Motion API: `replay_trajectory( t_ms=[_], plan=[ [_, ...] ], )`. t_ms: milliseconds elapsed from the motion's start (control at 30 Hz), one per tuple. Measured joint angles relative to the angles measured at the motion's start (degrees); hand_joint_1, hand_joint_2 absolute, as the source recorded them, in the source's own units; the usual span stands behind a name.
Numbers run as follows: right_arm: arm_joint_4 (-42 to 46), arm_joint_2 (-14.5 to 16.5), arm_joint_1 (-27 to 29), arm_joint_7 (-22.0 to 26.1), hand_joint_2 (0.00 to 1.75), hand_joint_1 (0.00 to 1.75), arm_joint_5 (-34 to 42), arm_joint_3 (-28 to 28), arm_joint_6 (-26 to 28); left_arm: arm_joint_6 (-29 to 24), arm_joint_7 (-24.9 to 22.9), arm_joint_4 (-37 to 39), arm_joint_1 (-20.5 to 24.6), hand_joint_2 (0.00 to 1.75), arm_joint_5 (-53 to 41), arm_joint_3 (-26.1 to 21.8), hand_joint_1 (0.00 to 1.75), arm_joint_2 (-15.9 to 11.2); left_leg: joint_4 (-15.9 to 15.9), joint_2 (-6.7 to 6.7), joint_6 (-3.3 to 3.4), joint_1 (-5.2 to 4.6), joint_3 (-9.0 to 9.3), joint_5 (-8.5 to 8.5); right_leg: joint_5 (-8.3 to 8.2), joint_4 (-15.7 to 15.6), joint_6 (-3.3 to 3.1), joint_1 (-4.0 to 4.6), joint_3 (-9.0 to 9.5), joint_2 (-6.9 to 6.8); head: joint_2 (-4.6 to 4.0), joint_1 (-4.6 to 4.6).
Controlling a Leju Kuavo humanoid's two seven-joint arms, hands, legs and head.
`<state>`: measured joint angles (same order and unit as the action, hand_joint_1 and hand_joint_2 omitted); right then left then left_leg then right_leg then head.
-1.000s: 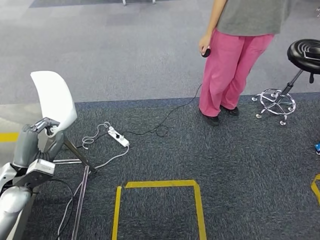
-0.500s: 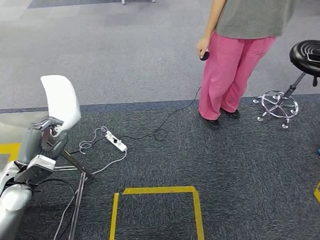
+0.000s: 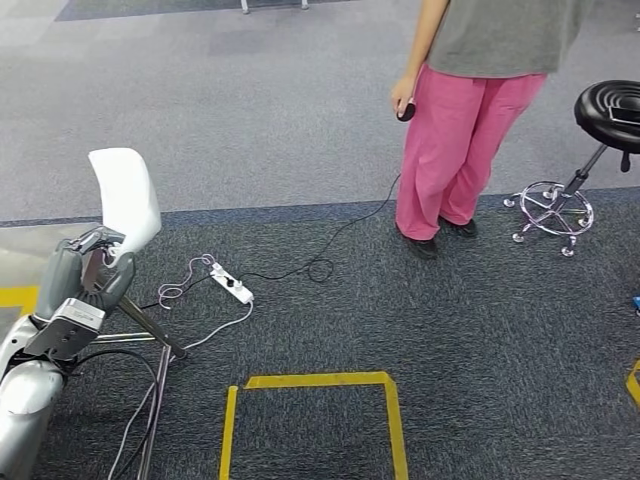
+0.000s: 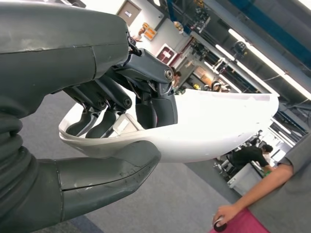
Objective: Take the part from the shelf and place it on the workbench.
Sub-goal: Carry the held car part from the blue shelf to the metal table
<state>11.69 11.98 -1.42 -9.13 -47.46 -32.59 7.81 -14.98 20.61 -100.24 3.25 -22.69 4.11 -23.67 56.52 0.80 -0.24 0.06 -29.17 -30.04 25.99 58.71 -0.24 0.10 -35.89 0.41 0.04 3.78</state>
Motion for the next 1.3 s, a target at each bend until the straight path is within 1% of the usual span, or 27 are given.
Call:
replay_trajectory(
  t_ms=[333,367,467,500,533,567,600,633,667,700,733,767,800,833,867,933,967,1000,1033,1067,1100,1133,1167,1200,1233,1267,1300],
  plan=[
    [0.0,0.0,0.0,-0.1,0.0,0.0,-0.2,-0.2,0.2,0.4,0.0,0.0,0.0,1.75,-0.1,0.0,1.75,0.0,0.3,0.0,-0.05,-0.23,0.0,0.05,-0.28,0.0,0.2,-0.25,0.19,-0.06,-0.01,0.0],
    [0.0,0.0,0.0,-0.1,0.0,0.0,-0.2,-0.2,0.2,0.4,0.0,0.0,0.0,1.75,-0.1,0.0,1.75,0.0,0.4,0.0,0.11,-0.32,-0.03,0.04,-0.45,-0.2,0.46,-0.39,0.25,-0.11,-0.01,-0.01],
    [0.0,0.1,0.0,-0.3,0.0,0.0,-0.5,-0.2,0.5,0.3,0.0,0.0,-0.1,1.75,-0.1,-0.1,1.75,-0.2,-1.7,0.04,1.68,-0.21,1.06,1.41,-0.72,-1.0,1.63,-0.61,0.53,-0.28,0.0,0.14],
    [0.0,0.1,0.0,-0.4,0.0,0.0,-0.6,-0.2,0.6,0.2,0.1,-0.1,-0.1,1.75,-0.2,-0.2,1.75,-0.2,-2.8,0.1,2.15,0.0,1.62,2.09,0.06,-0.1,1.84,-0.55,0.12,-0.26,0.0,0.11],
    [0.1,0.1,-0.1,-0.4,0.0,0.0,-0.8,-0.2,0.7,0.1,0.1,-0.1,0.0,1.75,-0.2,-0.2,1.75,-0.1,-3.6,0.22,2.32,0.24,2.05,2.55,1.47,2.2,2.0,-0.56,-0.96,-0.23,0.0,0.03],
    [0.1,0.1,0.0,-0.5,0.0,0.0,-0.9,-0.2,0.7,0.1,0.1,-0.1,-0.1,1.75,-0.2,-0.2,1.75,-0.1,-3.8,0.43,2.37,0.31,2.1,2.68,3.19,5.5,2.2,-0.67,-2.36,-0.21,-0.01,-0.08],
    [0.1,0.1,0.0,-0.5,0.0,0.0,-1.0,-0.2,0.7,0.0,0.1,-0.1,-0.3,1.75,-0.2,-0.2,1.75,0.0,-3.7,0.68,2.32,0.44,2.01,2.65,4.79,9.2,2.45,-0.84,-4.02,-0.21,-0.01,-0.09],
    [0.1,0.1,0.0,-0.5,0.0,0.0,-1.1,-0.2,0.8,0.0,0.1,0.0,-0.5,1.75,-0.2,-0.1,1.75,0.2,-3.6,1.04,2.14,0.61,1.93,2.54,5.67,12.0,2.76,-1.04,-5.23,-0.22,-0.01,-0.07],
    [0.1,0.0,0.0,-0.6,0.0,0.0,-1.1,-0.2,0.8,0.0,0.1,0.0,-0.7,1.75,-0.2,-0.1,1.75,0.2,-3.3,1.49,1.83,0.87,1.88,2.36,5.48,12.9,3.11,-1.27,-5.48,-0.22,-0.02,-0.05],
    [0.1,0.0,0.0,-0.6,0.0,0.0,-1.1,-0.2,0.8,0.0,0.1,0.0,-0.8,1.75,-0.2,-0.1,1.75,0.3,-2.9,2.05,1.38,1.23,1.83,2.1,4.3,11.5,3.52,-1.56,-4.58,-0.16,-0.02,-0.05],
    [0.1,0.0,0.1,-0.6,0.0,0.0,-1.1,-0.2,0.8,0.0,0.1,0.0,-0.8,1.75,-0.2,-0.1,1.75,0.4,-2.3,2.65,0.78,1.65,1.75,1.69,2.58,8.2,4.01,-1.95,-2.7,0.2,-0.02,-0.06],
    [0.1,0.0,0.1,-0.6,0.0,0.0,-1.1,-0.2,0.8,0.0,0.1,0.0,-0.8,1.75,-0.2,-0.1,1.75,0.4,-1.6,3.24,0.06,2.01,1.48,1.18,1.75,5.0,4.58,-2.28,-0.7,1.38,-0.02,-0.13],
    [0.1,0.0,0.1,-0.6,0.0,0.0,-1.1,-0.2,0.8,0.0,0.1,0.0,-0.7,1.75,-0.2,-0.1,1.75,0.4,-0.5,3.84,-0.63,2.26,1.01,0.64,1.45,2.4,4.74,-2.54,0.89,2.45,-0.02,-0.33],
    [0.1,0.1,0.1,-0.6,0.0,0.0,-1.1,-0.2,0.8,-0.1,0.1,-0.1,-0.7,1.75,-0.2,-0.2,1.75,0.4,0.4,4.34,-1.19,2.38,0.45,0.26,1.74,1.2,4.55,-2.68,1.76,3.23,-0.01,-0.42],
    [0.1,0.1,0.1,-0.6,0.0,0.0,-1.1,-0.2,0.8,-0.1,0.1,-0.1,-0.8,1.75,-0.2,-0.2,1.75,0.3,1.0,4.77,-1.57,2.4,-0.11,0.1,2.48,1.3,4.07,-2.6,1.95,3.6,-0.01,-0.44],
    [0.1,0.1,0.1,-0.7,0.0,0.0,-1.1,-0.2,0.9,-0.1,0.1,-0.1,-0.9,1.75,-0.2,-0.2,1.75,0.2,1.3,5.26,-1.9,2.5,-0.67,0.09,2.69,1.8,2.81,-2.48,1.9,2.24,-0.01,-0.23],
    [0.1,0.1,0.1,-0.7,0.0,0.0,-1.1,-0.2,0.9,-0.1,0.1,0.0,-0.9,1.75,-0.2,-0.2,1.75,0.1,1.9,4.48,-2.01,2.49,-0.96,-0.17,2.81,1.9,2.36,-2.41,1.95,1.59,-0.02,-0.1],
    [0.1,0.1,0.1,-0.7,0.0,0.0,-1.1,-0.2,0.9,-0.1,0.1,0.0,-0.9,1.75,-0.2,-0.2,1.75,0.1,3.4,3.23,-2.1,2.44,-1.67,-0.95,2.92,1.9,1.99,-2.36,2.03,0.85,-0.02,0.01],
    [0.1,0.1,0.1,-0.7,0.0,0.0,-1.1,-0.2,0.8,-0.1,0.2,0.0,-0.8,1.75,-0.2,-0.3,1.75,0.1,6.2,1.75,-2.19,2.34,-3.04,-2.3,3.03,1.8,1.66,-2.26,2.1,0.08,-0.01,0.15],
    [0.1,0.1,0.2,-0.7,0.0,0.0,-1.1,-0.2,0.8,-0.1,0.2,0.0,-0.8,1.75,-0.1,-0.3,1.75,0.1,10.1,0.4,-2.2,2.21,-4.99,-3.95,3.13,1.8,1.39,-2.09,2.16,-0.68,-0.01,0.26],
    [0.1,0.1,0.2,-0.7,0.0,0.0,-1.1,-0.2,0.8,-0.1,0.2,0.0,-0.7,1.75,-0.1,-0.3,1.75,0.1,14.2,-0.15,-2.17,2.15,-7.14,-5.54,3.24,1.8,1.21,-1.9,2.2,-1.5,0.0,0.31],
    [0.1,0.1,0.2,-0.7,0.0,0.0,-1.1,-0.2,0.8,-0.1,0.2,0.0,-0.8,1.75,-0.1,-0.3,1.75,0.1,17.5,-0.3,-2.06,2.1,-8.93,-6.49,3.36,1.8,1.04,-1.69,2.25,-2.29,0.0,0.33],
    [0.1,0.1,0.2,-0.6,0.0,0.0,-1.1,-0.2,0.8,-0.1,0.2,0.0,-0.8,1.75,-0.1,-0.3,1.75,0.1,18.9,-0.34,-1.83,2.01,-9.86,-6.31,3.49,1.8,0.87,-1.48,2.36,-3.05,-0.01,0.32],
    [0.1,0.1,0.2,-0.5,0.0,0.0,-1.1,-0.3,0.7,-0.1,0.2,0.0,-0.9,1.75,-0.1,-0.3,1.75,0.1,18.1,-0.44,-1.45,1.83,-9.76,-4.98,3.63,1.8,0.74,-1.28,2.54,-3.82,-0.01,0.32],
    [0.1,0.1,0.1,-0.5,0.0,0.0,-1.1,-0.3,0.7,-0.1,0.2,0.0,-0.9,1.75,-0.1,-0.3,1.75,0.1,15.3,-0.84,-0.89,1.51,-8.68,-2.77,3.79,1.8,0.65,-1.11,2.81,-4.55,-0.01,0.32],
    [0.1,0.1,0.1,-0.4,0.0,0.0,-1.1,-0.3,0.7,-0.1,0.2,0.0,-0.9,1.75,-0.1,-0.4,1.75,0.0,11.5,-2.07,-0.17,0.98,-7.12,-0.44,3.94,1.8,0.59,-0.99,3.07,-5.24,-0.02,0.31],
    [0.1,0.1,0.1,-0.4,0.0,0.0,-1.1,-0.3,0.7,-0.1,0.2,0.0,-0.8,1.75,-0.1,-0.5,1.75,0.0,8.0,-3.72,0.51,0.35,-5.67,1.21,4.09,1.7,0.64,-0.78,3.32,-5.91,-0.02,0.3]
  ],
)
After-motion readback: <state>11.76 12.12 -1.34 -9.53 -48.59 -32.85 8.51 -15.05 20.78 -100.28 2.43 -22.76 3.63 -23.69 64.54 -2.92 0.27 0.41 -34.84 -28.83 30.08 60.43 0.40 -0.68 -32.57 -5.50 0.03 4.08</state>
